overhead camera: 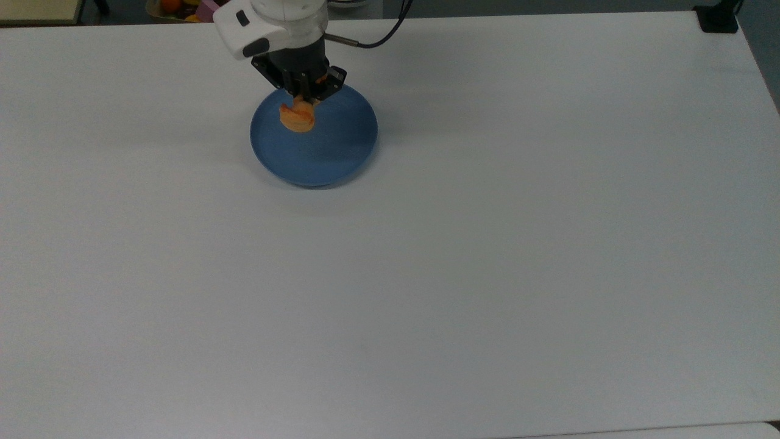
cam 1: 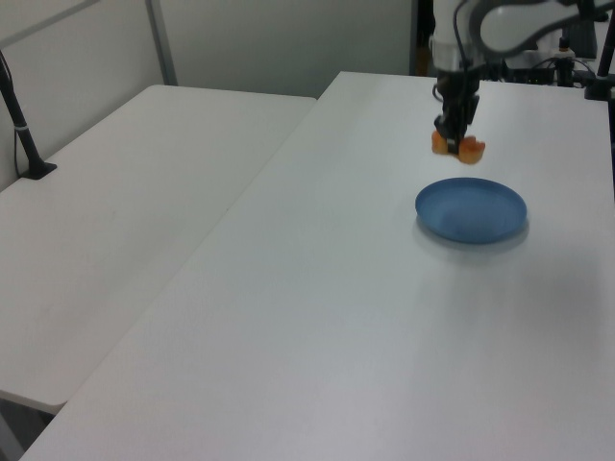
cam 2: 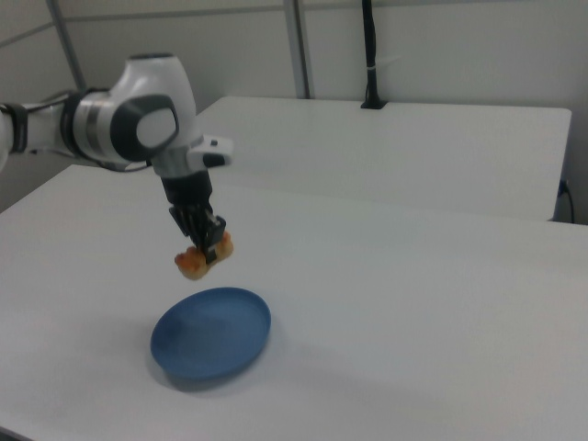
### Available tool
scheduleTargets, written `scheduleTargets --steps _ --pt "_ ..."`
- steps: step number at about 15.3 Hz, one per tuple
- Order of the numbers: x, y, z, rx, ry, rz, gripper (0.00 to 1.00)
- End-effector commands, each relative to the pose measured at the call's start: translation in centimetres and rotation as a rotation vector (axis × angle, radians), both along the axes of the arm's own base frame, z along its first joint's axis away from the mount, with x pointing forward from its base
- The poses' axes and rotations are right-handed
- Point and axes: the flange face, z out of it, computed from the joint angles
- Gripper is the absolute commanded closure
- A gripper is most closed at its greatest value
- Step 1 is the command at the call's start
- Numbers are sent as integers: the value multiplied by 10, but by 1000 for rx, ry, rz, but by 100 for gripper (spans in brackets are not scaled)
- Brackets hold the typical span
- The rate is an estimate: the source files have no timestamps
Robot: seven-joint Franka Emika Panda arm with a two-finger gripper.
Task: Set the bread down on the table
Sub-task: 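Close the gripper on the bread roll and lift it off the plate, then carry the held bread roll away from the plate and lower it to the table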
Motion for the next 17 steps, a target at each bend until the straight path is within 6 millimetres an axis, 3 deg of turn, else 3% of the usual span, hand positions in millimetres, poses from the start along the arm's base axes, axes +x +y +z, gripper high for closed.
scheduleTargets --steps 1,5,7,11,15,17 --pt "4 -2 48 7 2 35 100" --pt "2 34 77 13 -7 82 100" --pt "-1 65 84 33 -10 124 100" --pt "-23 149 94 47 -1 176 97" --pt "-45 228 79 54 10 232 95" --pt "-61 271 51 45 60 306 89"
